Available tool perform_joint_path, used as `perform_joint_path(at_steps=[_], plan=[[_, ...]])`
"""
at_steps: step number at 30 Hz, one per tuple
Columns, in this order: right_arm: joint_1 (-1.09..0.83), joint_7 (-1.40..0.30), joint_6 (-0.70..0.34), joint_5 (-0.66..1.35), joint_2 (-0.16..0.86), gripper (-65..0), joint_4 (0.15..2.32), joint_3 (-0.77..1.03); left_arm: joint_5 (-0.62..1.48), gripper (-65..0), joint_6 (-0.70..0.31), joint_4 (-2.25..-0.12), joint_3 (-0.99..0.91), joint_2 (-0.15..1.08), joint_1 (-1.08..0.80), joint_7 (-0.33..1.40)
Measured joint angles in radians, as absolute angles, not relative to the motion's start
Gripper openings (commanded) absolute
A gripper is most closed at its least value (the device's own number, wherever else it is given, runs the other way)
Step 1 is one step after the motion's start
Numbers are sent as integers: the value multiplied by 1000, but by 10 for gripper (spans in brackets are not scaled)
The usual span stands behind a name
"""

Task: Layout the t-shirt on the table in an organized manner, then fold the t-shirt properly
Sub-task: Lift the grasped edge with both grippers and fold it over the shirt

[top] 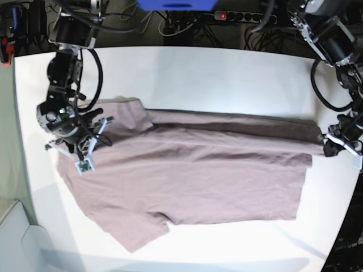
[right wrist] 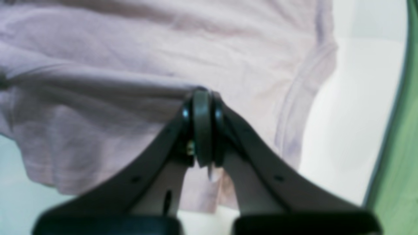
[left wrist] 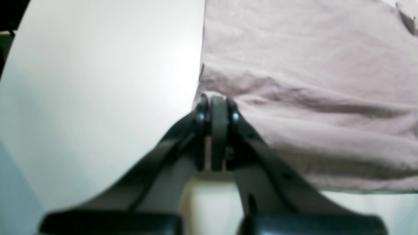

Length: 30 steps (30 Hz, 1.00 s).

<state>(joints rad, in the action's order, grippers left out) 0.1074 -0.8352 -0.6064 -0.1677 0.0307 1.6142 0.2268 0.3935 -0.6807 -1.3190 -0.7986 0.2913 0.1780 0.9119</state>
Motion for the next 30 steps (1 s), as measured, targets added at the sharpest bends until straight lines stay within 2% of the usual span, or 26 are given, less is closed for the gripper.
perform_joint_path(at_steps=[3,13,15,21,30], plan=[[110,-784,-606,-167,30,-650,1607,227,393,-649,-681,-1286,-799,296,178,910],[167,-770,-606,-168,30,-650,1532,227,393,-649,-681,-1268,-801,296,181,907],[167,-770,-606,-167,30,-650,1518,227,390,-649,-677,-1263,-798,297,181,857],[166,-728,-606,-167,30,-650,1514,227,336,-649,-678,-1184,-797,296,198,838],[163,-732,-606,-168,30,-650,1514,229,333,-643,-677,-1174,-797,294,217,835]])
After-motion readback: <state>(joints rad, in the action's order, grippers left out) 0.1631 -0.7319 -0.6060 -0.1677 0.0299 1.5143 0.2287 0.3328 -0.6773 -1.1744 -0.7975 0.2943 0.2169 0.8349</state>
